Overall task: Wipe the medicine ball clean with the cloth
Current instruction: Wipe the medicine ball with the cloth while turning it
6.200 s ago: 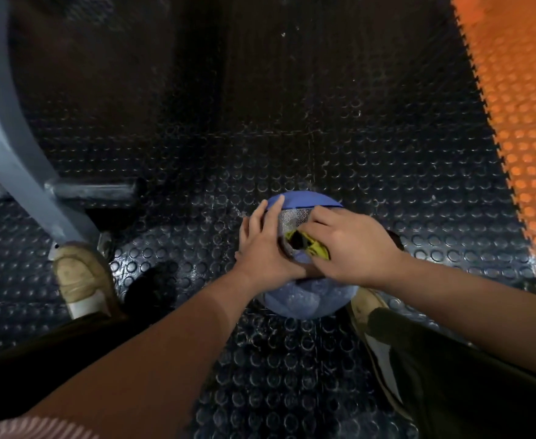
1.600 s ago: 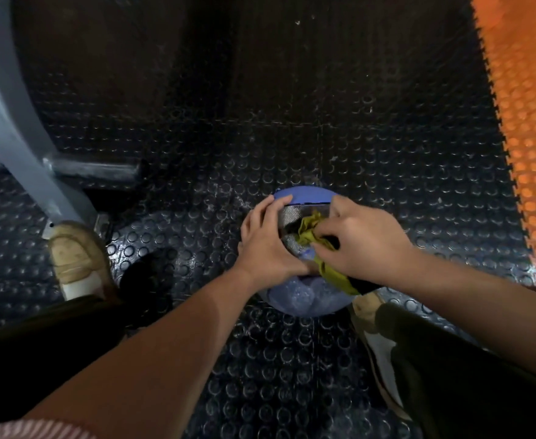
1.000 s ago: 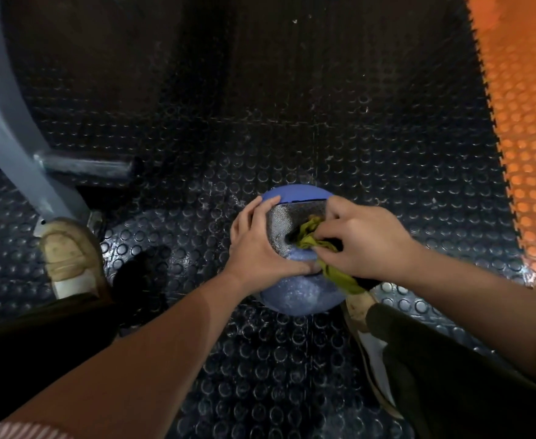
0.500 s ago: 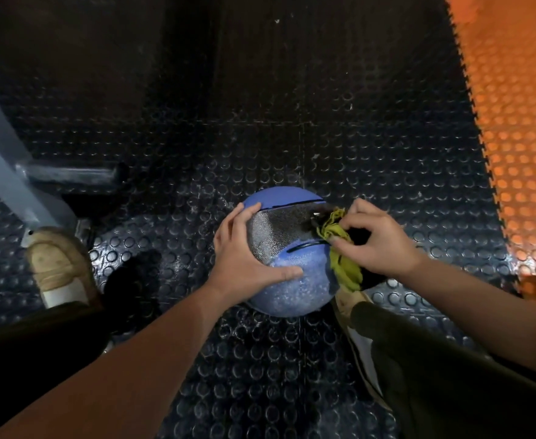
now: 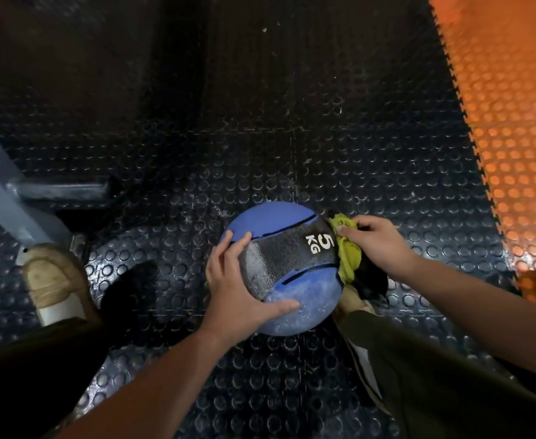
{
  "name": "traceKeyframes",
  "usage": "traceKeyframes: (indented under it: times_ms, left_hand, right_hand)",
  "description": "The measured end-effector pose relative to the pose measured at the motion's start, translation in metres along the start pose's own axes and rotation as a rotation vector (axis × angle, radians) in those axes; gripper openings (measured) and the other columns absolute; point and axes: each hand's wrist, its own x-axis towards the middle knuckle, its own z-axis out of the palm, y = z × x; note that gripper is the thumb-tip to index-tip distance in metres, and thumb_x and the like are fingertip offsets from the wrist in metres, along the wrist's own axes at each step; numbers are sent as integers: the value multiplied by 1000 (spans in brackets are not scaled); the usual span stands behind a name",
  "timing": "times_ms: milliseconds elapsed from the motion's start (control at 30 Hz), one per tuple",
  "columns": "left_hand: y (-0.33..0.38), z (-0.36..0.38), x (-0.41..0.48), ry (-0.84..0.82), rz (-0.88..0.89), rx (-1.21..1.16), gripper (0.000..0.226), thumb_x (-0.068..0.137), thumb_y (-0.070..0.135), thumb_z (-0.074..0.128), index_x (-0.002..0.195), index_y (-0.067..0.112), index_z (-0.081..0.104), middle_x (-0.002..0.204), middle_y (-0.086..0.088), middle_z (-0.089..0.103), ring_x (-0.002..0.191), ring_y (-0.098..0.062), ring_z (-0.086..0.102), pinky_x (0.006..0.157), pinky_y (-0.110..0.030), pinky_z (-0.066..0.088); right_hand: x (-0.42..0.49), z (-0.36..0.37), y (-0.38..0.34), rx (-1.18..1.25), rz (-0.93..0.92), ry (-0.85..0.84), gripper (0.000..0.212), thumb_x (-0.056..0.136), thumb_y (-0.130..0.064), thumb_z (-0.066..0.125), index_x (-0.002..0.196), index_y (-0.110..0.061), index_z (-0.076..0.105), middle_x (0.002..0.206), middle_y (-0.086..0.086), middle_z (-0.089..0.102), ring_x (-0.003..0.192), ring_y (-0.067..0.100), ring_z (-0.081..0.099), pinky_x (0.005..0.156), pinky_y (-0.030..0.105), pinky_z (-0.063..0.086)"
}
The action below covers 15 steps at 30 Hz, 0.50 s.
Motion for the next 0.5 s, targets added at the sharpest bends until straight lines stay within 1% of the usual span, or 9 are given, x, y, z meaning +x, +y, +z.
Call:
traceKeyframes:
  times_ms: [67, 133, 167, 233, 300, 333, 400, 467, 500]
  left_hand:
    - [-2, 6, -6, 13, 27, 12, 105, 42, 72, 74, 129, 61, 17, 134, 40, -4, 141, -3, 2, 113, -36, 15]
    - [-5, 8, -8, 8, 29, 26, 105, 44, 71, 74, 131, 60, 16, 137, 41, -7, 142, -3, 0, 112, -35, 14]
    - [-7, 8, -9, 2, 25, 26, 105, 45, 70, 75, 131, 60, 16, 138, 42, -9, 143, -3, -1, 112, -34, 14]
    - [-9, 6, -9, 2, 27, 13, 105, 46, 67, 77, 132, 59, 16, 137, 41, -7, 143, -4, 0, 110, -33, 15]
    - [-10, 5, -10, 4, 23, -6, 105, 46, 64, 79, 131, 58, 16, 135, 38, -5, 143, -4, 1, 109, -32, 16]
    - [-11, 6, -10, 2, 13, -5, 106, 46, 64, 79, 131, 56, 17, 136, 36, -4, 142, -4, 2, 110, -31, 17]
    - [-12, 9, -10, 6, -29, 31, 112, 46, 61, 83, 137, 44, 19, 145, 23, -2, 143, -10, 1, 114, -35, 18]
    - [-12, 12, -9, -14, -105, 86, 122, 48, 57, 87, 144, 23, 20, 152, 0, 7, 144, -18, 2, 118, -45, 19]
    - [-13, 12, -10, -29, -134, 95, 123, 49, 56, 87, 146, 20, 19, 153, -3, 9, 144, -17, 1, 119, -46, 17]
  right_hand:
    - [4, 7, -19, -109, -106, -4, 23, 85, -15, 70, 74, 3, 63, 68, 6, 52, 61, 9, 48, 62, 28, 39]
    - [3, 20, -39, -327, -258, -23, 23, 83, -21, 71, 66, -11, 60, 75, 0, 46, 68, 11, 46, 68, 29, 35]
    - [1, 27, -46, -424, -316, -21, 20, 82, -24, 71, 68, -17, 60, 79, -3, 44, 72, 11, 46, 68, 28, 33]
    - [-6, 39, -57, -539, -416, -26, 9, 83, -27, 70, 82, -17, 68, 85, -3, 44, 79, 11, 47, 69, 24, 33]
    - [-15, 51, -63, -596, -547, -46, 17, 83, -26, 70, 92, -13, 73, 89, -2, 46, 82, 9, 47, 71, 23, 36]
    - [-21, 57, -66, -600, -634, -54, 17, 82, -25, 71, 92, -12, 74, 87, -3, 47, 80, 10, 48, 71, 25, 39]
    - [-33, 72, -69, -617, -807, -120, 16, 80, -24, 69, 86, -12, 75, 83, -2, 49, 72, 13, 51, 61, 28, 45]
    - [-43, 83, -72, -683, -925, -241, 19, 79, -26, 63, 81, -11, 74, 82, 2, 53, 63, 19, 54, 49, 34, 47]
    - [-44, 86, -71, -711, -978, -286, 20, 80, -27, 60, 81, -11, 73, 83, 4, 54, 60, 21, 53, 45, 36, 46]
